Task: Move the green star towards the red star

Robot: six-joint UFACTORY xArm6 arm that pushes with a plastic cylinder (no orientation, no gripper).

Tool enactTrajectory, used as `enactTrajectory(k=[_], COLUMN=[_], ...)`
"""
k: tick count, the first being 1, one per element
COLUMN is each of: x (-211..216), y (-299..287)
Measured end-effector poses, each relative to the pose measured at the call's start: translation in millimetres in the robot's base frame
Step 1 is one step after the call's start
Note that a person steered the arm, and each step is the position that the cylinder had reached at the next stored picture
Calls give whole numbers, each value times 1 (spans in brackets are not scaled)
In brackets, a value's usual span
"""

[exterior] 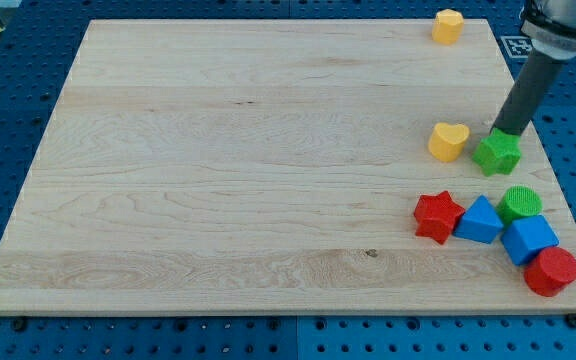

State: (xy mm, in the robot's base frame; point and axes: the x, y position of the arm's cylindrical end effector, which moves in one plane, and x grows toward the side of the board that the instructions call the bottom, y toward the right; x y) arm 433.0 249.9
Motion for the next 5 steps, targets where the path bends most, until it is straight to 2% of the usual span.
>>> enactTrajectory(k=[1,3,5], x=[2,42,48], y=[0,0,-25])
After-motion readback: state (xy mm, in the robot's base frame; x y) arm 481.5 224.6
